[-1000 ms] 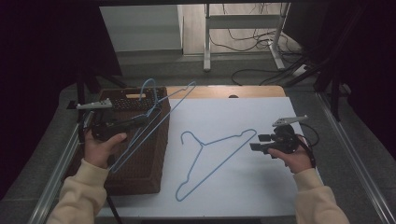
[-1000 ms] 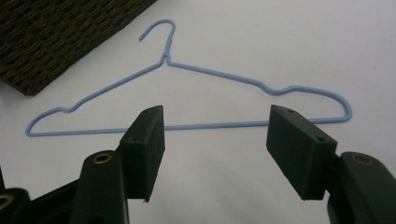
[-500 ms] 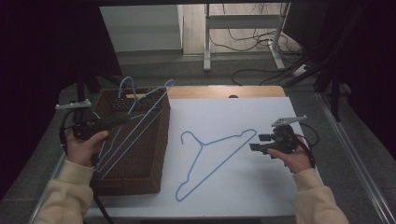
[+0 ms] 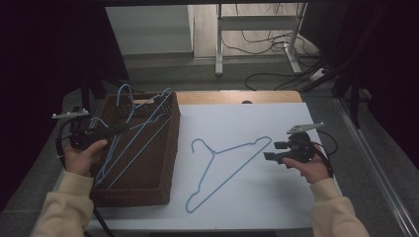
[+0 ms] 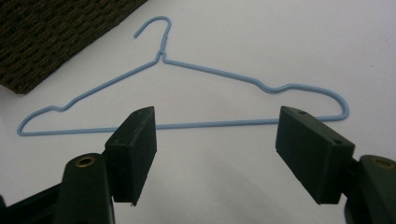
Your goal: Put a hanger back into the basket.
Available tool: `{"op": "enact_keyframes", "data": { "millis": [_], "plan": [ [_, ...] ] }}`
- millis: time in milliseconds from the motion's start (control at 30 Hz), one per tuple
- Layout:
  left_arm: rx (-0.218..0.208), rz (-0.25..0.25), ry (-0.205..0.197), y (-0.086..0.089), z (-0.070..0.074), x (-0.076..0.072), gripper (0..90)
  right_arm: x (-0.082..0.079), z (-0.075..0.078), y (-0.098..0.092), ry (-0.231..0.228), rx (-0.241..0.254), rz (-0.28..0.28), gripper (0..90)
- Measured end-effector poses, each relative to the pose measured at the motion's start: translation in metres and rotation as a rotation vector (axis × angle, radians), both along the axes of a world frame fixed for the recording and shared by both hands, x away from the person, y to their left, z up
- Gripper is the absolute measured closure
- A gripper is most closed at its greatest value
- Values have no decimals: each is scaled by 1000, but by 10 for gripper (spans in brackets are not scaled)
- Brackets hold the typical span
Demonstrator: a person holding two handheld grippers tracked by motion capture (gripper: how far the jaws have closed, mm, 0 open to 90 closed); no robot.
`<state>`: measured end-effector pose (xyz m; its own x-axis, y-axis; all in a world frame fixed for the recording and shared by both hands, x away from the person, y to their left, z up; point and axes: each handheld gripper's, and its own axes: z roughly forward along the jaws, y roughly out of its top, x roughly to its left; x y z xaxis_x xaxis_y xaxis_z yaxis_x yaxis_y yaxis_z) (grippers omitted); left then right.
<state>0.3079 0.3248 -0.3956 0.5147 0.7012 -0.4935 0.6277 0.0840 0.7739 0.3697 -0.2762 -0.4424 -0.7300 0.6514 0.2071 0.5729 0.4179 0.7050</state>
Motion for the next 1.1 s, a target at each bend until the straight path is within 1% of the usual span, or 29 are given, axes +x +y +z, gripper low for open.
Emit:
{"op": "enact_keyframes", "data": {
  "millis": [100, 200, 267, 433, 500, 533, 567, 600, 667, 767, 867, 1000, 1033, 1100],
  "plan": [
    [-12, 0, 6, 1, -3, 1, 867, 0, -1, 1, 0, -1, 1, 290],
    [-8, -15, 5, 0, -4, 0, 867, 0, -1, 1, 1, -2, 1, 289],
    [2, -29, -4, 0, -4, -2, 867, 0, 0, 1, -1, -2, 3, 289],
    [8, -48, 5, 2, -5, -8, 866, 0, 0, 0, 2, -2, -1, 288],
    [16, -55, 15, 1, -8, -8, 866, 0, -1, 0, 3, -4, 0, 288],
    [19, -53, 30, 1, -11, -7, 866, 0, -1, 1, 4, -4, 1, 288],
    [24, -52, 31, 2, -13, -6, 866, 0, -1, 1, 3, -6, 3, 288],
    [25, -50, 45, 2, -15, -5, 866, 0, -1, 1, 3, -7, 4, 288],
    [21, -50, 63, 3, -20, -2, 865, 0, -1, 2, 2, -7, 7, 288],
    [19, -53, 76, 3, -25, 2, 862, 0, -2, 2, 4, -13, 8, 287],
    [33, -51, 88, 2, -29, 4, 859, 0, -2, 1, 9, -14, 5, 287],
    [59, -33, 125, 3, -39, 8, 857, 0, -2, 1, 8, -16, 5, 286],
    [37, -23, 131, 4, -40, 9, 856, 0, -2, 1, 7, -17, 6, 286],
    [33, -1, 132, 7, -42, 9, 856, 0, -3, 1, 8, -19, 7, 286]
  ]
}}
